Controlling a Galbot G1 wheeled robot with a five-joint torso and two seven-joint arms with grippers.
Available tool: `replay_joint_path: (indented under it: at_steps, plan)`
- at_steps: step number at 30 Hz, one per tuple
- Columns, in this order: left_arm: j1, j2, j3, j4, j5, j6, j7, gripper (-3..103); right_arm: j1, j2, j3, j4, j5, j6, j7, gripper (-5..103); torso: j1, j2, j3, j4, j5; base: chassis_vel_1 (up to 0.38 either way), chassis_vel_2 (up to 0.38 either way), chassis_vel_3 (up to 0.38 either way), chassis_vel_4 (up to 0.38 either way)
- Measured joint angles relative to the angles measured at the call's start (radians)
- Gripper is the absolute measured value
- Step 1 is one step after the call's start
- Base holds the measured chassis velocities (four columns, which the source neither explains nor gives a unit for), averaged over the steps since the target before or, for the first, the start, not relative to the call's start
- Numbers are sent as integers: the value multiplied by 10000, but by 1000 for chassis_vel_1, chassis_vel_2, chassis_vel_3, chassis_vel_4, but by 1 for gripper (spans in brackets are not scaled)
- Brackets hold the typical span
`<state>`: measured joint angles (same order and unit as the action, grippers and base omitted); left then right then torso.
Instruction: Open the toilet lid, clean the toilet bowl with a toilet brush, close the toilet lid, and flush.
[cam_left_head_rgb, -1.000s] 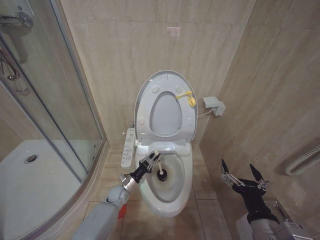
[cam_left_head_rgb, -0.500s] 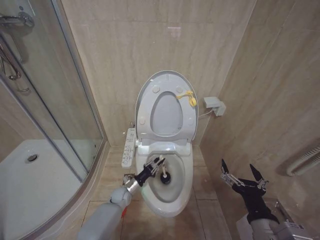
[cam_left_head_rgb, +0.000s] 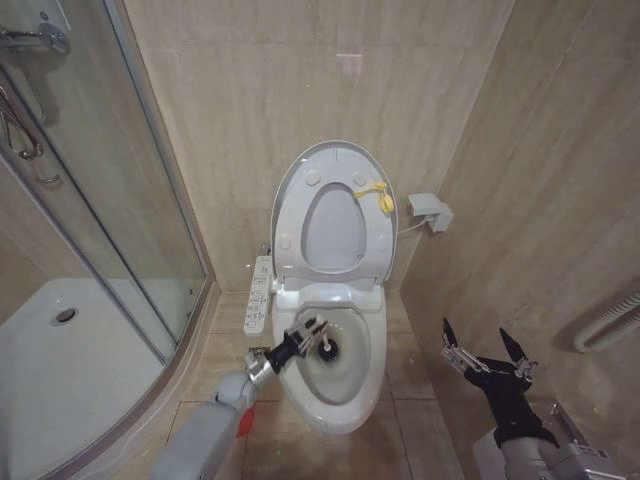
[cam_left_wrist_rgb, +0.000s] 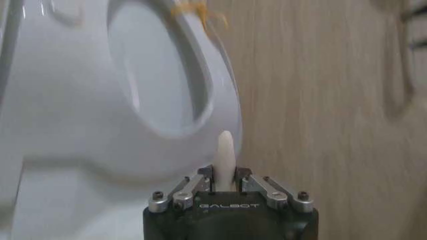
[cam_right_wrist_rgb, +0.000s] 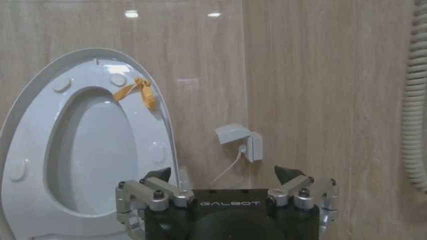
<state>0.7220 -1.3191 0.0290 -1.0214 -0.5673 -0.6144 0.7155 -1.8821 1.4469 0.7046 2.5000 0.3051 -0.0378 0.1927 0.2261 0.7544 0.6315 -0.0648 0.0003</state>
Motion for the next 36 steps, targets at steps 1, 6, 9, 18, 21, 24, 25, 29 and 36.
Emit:
replay_joint_path:
  at_steps: [1,6,9,18,21,24,25,29,36]
  plan:
    - [0,0,0,0,0,0,0,22,0,0,0,0,0,0,0,100,0,0,0,0,0,0,0,0,0]
    - [151,-57,99,307,163,32,173,22,0,0,0,0,0,0,0,100,0,0,0,8,-3,0,0,0,0]
    - [302,-118,-2,715,541,-117,382,22,0,0,0,-1,0,0,0,100,-1,1,-2,9,-4,0,0,0,0]
    - [367,-27,97,117,225,-62,254,22,0,0,0,0,0,0,0,100,1,0,0,4,-2,0,0,0,0]
    - [348,14,243,-412,-213,103,31,22,0,0,0,0,0,0,0,100,1,0,0,2,-4,0,0,0,0]
    - [355,-5,288,-437,-245,137,4,22,0,0,0,0,0,0,0,100,1,0,0,4,-2,0,0,0,0]
    - [397,-56,255,-219,-149,93,75,22,-1,0,0,0,0,0,0,100,1,0,0,5,-3,0,0,0,0]
    - [557,-170,52,491,353,-117,292,22,0,0,0,0,0,0,0,100,0,0,-2,10,-3,0,0,0,0]
    - [517,-180,-101,826,742,-255,297,22,0,0,0,0,0,0,0,100,0,0,0,8,-2,0,0,0,0]
